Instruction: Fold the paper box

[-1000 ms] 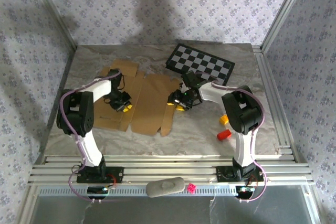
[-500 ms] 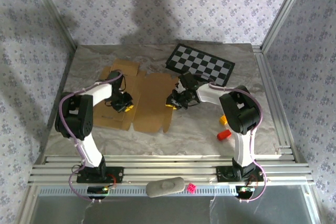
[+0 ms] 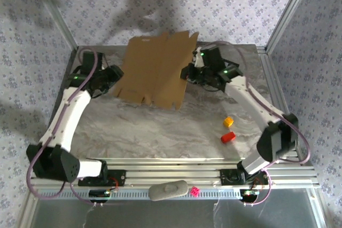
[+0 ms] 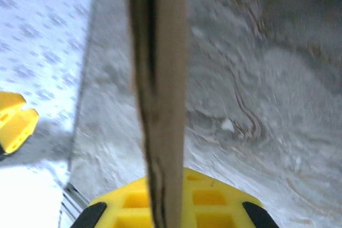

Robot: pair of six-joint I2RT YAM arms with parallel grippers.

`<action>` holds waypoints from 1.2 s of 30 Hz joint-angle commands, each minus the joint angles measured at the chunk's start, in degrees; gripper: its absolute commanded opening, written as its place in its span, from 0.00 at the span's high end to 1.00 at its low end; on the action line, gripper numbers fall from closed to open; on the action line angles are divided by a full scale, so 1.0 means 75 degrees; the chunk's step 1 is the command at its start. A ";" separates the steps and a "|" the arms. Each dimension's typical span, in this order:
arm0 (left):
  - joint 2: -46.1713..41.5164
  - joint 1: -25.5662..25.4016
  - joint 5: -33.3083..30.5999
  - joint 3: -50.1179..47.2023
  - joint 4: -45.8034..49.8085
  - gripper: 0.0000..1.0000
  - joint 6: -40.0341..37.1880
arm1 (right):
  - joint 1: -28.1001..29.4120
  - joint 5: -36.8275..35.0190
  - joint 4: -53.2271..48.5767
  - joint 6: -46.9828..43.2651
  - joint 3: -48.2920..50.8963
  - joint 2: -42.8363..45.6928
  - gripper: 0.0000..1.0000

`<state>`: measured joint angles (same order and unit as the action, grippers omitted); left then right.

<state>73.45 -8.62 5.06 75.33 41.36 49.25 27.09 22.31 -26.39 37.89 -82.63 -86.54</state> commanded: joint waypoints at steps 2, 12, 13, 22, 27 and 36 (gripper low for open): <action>-0.0249 0.0150 0.0203 0.0014 0.0001 0.43 0.0481 | -0.0199 0.0025 0.0399 -0.0194 -0.0339 0.0984 1.00; 0.0069 -0.0381 0.1260 0.0784 -0.0999 0.41 0.0736 | 0.1638 -0.4536 0.0240 -0.4851 -0.0366 0.2477 1.00; 0.0098 -0.0407 0.1269 0.0844 -0.1056 0.41 0.0781 | 0.1979 -0.4809 0.0286 -0.5378 -0.0292 0.2475 1.00; 0.0184 -0.0092 0.1434 0.0920 -0.1302 0.36 0.1265 | 0.3942 -0.6920 0.0140 -0.7563 0.1041 0.1329 1.00; 0.0425 0.0135 0.1832 0.1145 -0.1068 0.32 0.0801 | 0.4004 -0.6731 0.0338 -0.7463 0.1669 0.1007 1.00; 0.0905 0.0553 0.0800 0.0831 0.1241 0.31 -0.0424 | 0.4051 -0.6456 0.0153 -0.7630 0.2462 0.1120 1.00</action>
<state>77.71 -5.15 15.38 80.44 40.53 51.57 57.04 -25.74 -25.10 -18.37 -65.17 -80.03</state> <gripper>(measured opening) 0.691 0.065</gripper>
